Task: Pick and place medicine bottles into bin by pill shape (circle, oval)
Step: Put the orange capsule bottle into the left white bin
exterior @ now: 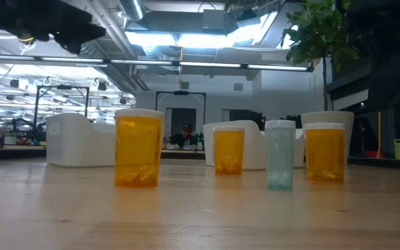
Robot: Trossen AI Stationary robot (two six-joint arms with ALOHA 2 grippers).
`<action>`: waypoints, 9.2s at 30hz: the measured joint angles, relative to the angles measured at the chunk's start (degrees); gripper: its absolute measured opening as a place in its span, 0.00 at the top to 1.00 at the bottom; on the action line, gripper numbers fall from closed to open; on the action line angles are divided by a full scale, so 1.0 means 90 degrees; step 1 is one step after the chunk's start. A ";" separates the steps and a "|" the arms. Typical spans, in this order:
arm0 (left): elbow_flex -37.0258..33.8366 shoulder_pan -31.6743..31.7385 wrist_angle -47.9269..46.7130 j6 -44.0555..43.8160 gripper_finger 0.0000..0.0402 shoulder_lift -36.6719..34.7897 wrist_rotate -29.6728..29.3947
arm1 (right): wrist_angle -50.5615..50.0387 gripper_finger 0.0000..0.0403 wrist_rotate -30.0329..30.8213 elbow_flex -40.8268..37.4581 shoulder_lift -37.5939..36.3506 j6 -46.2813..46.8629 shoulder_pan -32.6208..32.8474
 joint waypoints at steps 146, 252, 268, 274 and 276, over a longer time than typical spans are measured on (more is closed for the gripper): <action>0.9127 0.0033 -0.4088 -0.2251 0.49 1.0486 0.0909 | -0.2974 0.33 -0.0993 0.0954 0.0053 0.0842 0.0544; 0.7956 -0.0690 -0.6705 -0.2676 0.20 0.8854 0.1135 | -0.2331 0.33 -0.0663 0.0954 0.0053 0.0815 0.0758; 0.7956 -0.0695 -0.6365 -0.2722 0.20 0.8852 0.0958 | -0.2303 0.33 -0.0663 0.0954 0.0053 0.0815 0.0758; 0.7957 -0.0698 -0.6381 -0.2722 0.20 0.8933 0.0879 | -0.2302 0.33 -0.0661 0.0954 0.0053 0.0815 0.0755; 0.7959 -0.0695 -0.6320 -0.2722 0.20 0.9021 0.0862 | -0.2304 0.33 -0.0661 0.0954 0.0053 0.0815 0.0758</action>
